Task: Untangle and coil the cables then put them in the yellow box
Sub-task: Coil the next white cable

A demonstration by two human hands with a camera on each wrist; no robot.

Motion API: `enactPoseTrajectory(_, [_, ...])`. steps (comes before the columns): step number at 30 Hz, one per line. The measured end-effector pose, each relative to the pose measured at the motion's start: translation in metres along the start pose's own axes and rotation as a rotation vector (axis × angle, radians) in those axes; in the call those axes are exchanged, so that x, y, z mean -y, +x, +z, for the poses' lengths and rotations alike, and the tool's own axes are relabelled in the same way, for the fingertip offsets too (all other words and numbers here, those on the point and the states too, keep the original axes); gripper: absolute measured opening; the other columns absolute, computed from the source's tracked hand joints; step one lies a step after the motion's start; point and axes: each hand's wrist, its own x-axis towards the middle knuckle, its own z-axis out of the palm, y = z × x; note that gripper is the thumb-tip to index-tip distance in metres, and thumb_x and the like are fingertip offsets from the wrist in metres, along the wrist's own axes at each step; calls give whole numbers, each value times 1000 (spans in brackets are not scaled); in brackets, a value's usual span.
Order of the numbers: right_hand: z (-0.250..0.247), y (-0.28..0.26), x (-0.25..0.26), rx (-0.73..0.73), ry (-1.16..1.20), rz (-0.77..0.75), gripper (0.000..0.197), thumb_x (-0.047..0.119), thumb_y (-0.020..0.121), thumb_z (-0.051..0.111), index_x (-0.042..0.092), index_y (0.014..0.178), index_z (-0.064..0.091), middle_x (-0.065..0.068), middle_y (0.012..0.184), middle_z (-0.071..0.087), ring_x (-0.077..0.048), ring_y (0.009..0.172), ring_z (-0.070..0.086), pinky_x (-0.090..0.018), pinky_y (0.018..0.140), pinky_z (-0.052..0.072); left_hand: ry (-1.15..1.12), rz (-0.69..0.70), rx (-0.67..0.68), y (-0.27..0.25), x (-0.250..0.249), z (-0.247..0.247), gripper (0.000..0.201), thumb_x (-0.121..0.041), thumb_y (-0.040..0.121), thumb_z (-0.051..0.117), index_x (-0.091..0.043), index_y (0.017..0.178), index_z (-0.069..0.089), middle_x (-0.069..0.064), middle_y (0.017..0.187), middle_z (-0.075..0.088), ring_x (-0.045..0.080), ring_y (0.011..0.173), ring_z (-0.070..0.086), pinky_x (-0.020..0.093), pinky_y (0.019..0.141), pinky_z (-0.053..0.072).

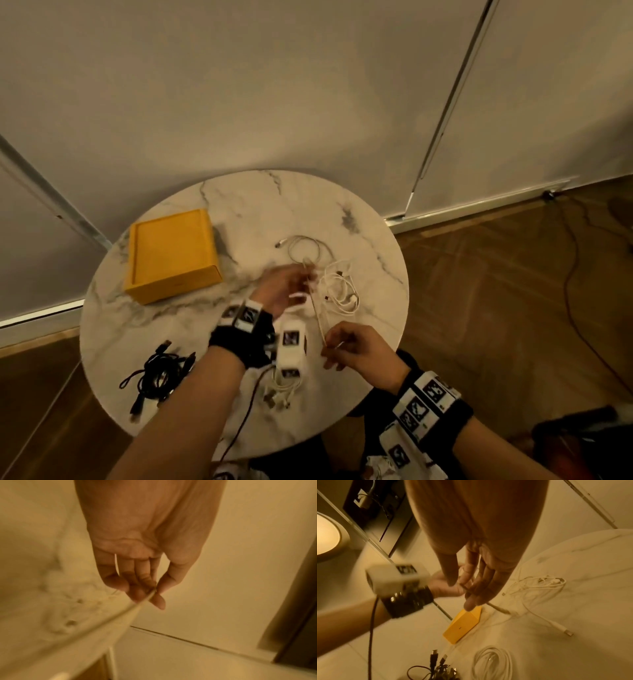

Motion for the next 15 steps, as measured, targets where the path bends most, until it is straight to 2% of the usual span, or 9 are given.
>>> enactPoseTrajectory(3, [-9, 10, 9, -86, -5, -29, 18, 1, 86, 65, 16, 78, 59, -10, 81, 66, -24, 63, 67, -36, 59, 50, -117, 137, 2, -4, -58, 5, 18, -18, 95, 45, -15, 90, 62, -4, 67, 68, 13, 62, 60, 22, 56, 45])
enactPoseTrajectory(6, [-19, 26, 27, -126, -2, -73, 10, 3, 91, 61, 6, 83, 66, -13, 78, 69, -25, 63, 67, -35, 61, 52, -58, 311, -10, -25, -105, 3, 16, -22, 96, 50, -17, 98, 65, -3, 67, 68, 11, 62, 65, 24, 63, 47])
enactPoseTrajectory(8, [-23, 39, 38, -139, -6, -86, 12, 4, 92, 59, 1, 90, 70, -13, 83, 72, -25, 74, 71, -33, 65, 54, 87, 437, 0, -40, -127, -1, 14, -19, 96, 53, -18, 103, 65, -3, 74, 70, 11, 67, 66, 21, 63, 48])
enactPoseTrajectory(11, [-30, 53, 56, -233, 51, -128, 15, 1, 91, 58, 5, 93, 73, -13, 91, 74, -27, 88, 71, -35, 74, 56, 437, 550, -19, -61, -141, -8, 12, -14, 92, 60, -15, 102, 67, 2, 89, 74, 13, 75, 67, 21, 63, 48])
enactPoseTrajectory(13, [-39, 60, 72, -361, 105, -203, 15, -1, 87, 63, 9, 89, 73, -11, 92, 74, -27, 87, 70, -37, 75, 56, 677, 518, -37, -71, -133, -17, 10, -16, 91, 63, -11, 98, 69, 3, 90, 75, 12, 74, 67, 24, 63, 47])
enactPoseTrajectory(15, [-51, 66, 90, -462, 113, -318, 19, -9, 80, 67, 10, 82, 69, -3, 86, 75, -21, 82, 68, -34, 75, 55, 859, 453, -30, -73, -113, -30, 14, -21, 90, 66, -8, 94, 70, 1, 84, 76, 11, 69, 68, 25, 60, 47])
